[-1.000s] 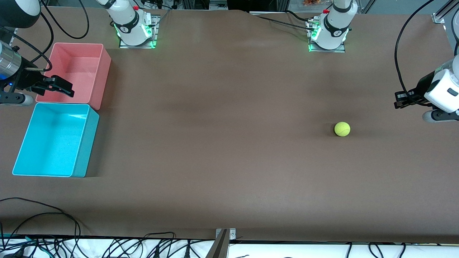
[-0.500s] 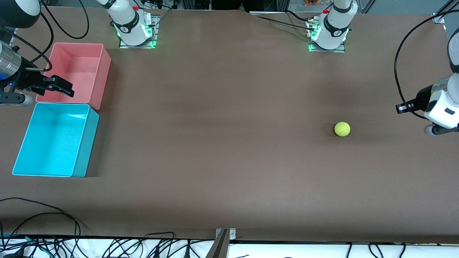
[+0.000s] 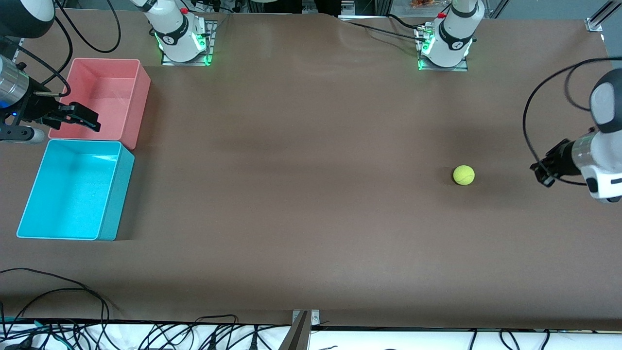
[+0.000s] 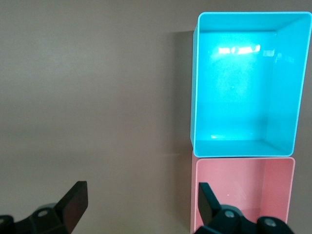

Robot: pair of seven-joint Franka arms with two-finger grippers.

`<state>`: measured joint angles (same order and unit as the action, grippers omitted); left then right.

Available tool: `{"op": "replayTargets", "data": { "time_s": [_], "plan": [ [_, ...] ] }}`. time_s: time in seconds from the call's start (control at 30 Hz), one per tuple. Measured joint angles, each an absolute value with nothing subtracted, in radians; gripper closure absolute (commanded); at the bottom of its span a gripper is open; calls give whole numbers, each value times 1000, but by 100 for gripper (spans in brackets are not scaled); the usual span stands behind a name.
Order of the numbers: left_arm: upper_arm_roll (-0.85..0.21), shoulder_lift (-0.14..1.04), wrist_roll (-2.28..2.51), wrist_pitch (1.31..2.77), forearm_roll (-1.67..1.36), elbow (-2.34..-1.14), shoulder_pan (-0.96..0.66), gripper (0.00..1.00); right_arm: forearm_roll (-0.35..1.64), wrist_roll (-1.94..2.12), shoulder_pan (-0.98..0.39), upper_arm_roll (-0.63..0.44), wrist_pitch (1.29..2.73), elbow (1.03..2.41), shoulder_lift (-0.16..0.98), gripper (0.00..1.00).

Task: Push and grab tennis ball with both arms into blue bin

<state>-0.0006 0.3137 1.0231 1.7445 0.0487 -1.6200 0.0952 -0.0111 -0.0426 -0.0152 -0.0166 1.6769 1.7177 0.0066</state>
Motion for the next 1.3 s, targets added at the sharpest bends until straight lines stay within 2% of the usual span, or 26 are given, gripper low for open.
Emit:
{"op": "replayTargets", "data": {
  "time_s": [0.17,0.47,0.8,1.03,1.3],
  "plan": [
    [-1,328,1207,1855,42,-1710,110,100,-11,-43,-15,-17,1677,1718,7,0],
    [0,319,1482,2136,41,-1951,134,100,-11,-43,-15,-17,1674,1718,7,0],
    [-2,312,1572,2358,41,-2162,134,100,-11,-43,-15,-17,1669,1718,7,0],
    [-2,319,1580,2458,41,-2235,134,100,-11,-43,-15,-17,1669,1718,7,0],
    [-1,352,1563,2520,42,-2248,161,100,-11,-43,-15,-17,1668,1718,7,0]
  ]
}}
